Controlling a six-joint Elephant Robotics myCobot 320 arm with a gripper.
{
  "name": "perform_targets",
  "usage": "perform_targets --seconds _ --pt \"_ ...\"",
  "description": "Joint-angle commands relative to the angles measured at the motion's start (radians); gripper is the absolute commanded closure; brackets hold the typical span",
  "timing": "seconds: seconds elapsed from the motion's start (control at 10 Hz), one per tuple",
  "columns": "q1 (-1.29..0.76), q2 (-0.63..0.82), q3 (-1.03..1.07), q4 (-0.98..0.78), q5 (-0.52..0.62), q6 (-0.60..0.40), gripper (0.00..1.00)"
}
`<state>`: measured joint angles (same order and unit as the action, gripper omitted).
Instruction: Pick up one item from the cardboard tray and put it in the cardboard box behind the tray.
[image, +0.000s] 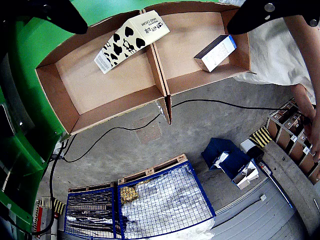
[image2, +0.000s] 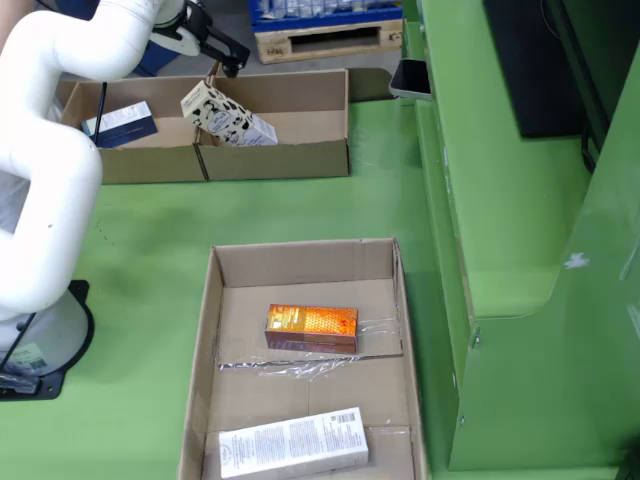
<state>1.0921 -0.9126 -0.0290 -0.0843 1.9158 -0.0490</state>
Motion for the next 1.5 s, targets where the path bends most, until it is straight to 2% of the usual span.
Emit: perform_targets --seconds 0.0,0.8,0.9,1.1,1.2,1.4 --pt "0.001 0.026 0.029 0.011 0.007 -0.001 0.0" --pt "-0.001 0.031 0.029 0.024 -0.009 -0.006 0.0" --pt "-0.016 0.04 0.029 0.006 -0.002 -0.032 0.0" --pt "-0.032 0.062 0.029 0.03 -0.024 -0.036 0.0" --pt "-0.033 0.127 0.029 0.016 -0.081 -0.026 0.0" --pt "-0.033 0.127 0.029 0.016 -0.081 -0.026 0.0"
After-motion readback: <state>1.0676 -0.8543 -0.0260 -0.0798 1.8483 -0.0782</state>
